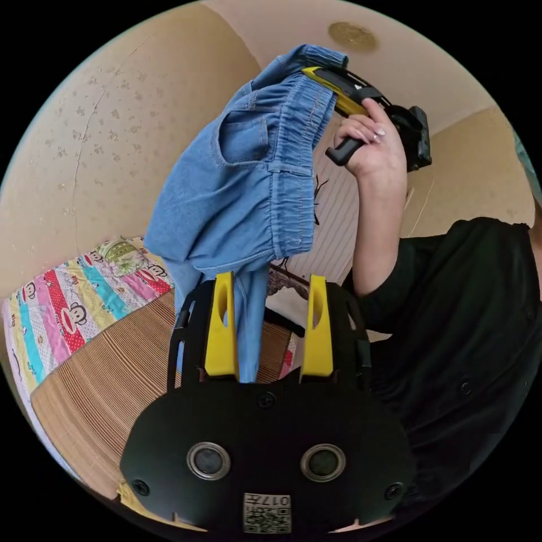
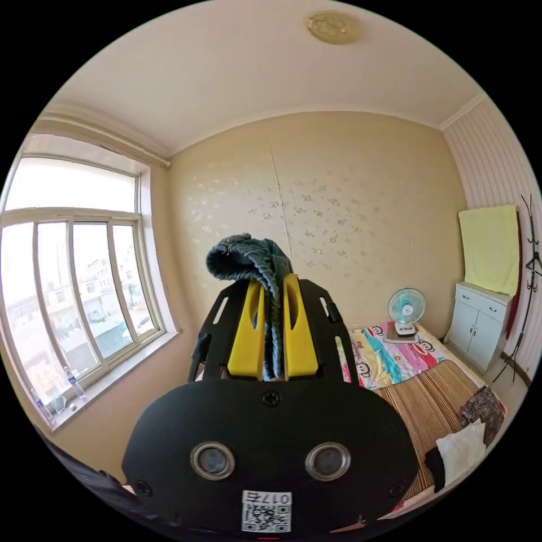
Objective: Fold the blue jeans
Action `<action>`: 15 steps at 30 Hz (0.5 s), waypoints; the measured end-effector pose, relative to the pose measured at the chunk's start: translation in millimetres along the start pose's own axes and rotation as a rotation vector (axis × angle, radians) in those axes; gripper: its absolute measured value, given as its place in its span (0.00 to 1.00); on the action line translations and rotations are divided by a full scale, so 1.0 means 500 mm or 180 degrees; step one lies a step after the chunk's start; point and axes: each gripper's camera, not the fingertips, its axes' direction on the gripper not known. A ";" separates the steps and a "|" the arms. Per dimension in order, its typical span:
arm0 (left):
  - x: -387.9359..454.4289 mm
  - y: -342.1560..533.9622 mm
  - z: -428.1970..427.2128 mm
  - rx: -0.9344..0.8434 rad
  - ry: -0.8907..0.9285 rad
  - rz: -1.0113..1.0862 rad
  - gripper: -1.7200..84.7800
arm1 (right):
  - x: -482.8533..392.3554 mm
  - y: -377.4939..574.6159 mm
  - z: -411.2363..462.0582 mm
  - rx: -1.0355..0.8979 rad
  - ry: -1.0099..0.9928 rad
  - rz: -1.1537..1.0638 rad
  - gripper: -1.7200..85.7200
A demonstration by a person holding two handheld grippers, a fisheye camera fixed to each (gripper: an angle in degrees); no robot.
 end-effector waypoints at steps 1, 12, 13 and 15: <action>0.021 -0.002 0.001 -0.0045 -0.0214 0.0141 0.23 | -0.011 -0.004 -0.006 0.0046 0.0023 -0.0026 0.06; 0.175 0.005 -0.115 0.0974 -0.2334 0.0664 0.18 | -0.113 -0.039 -0.051 0.0261 0.0085 -0.0409 0.07; 0.182 0.005 -0.139 0.1118 -0.2362 0.0740 0.15 | -0.106 -0.041 -0.045 0.0205 0.0048 -0.0407 0.07; 0.188 0.006 -0.186 0.1427 -0.2356 0.0777 0.11 | -0.071 -0.045 -0.018 -0.0017 0.0019 -0.0389 0.07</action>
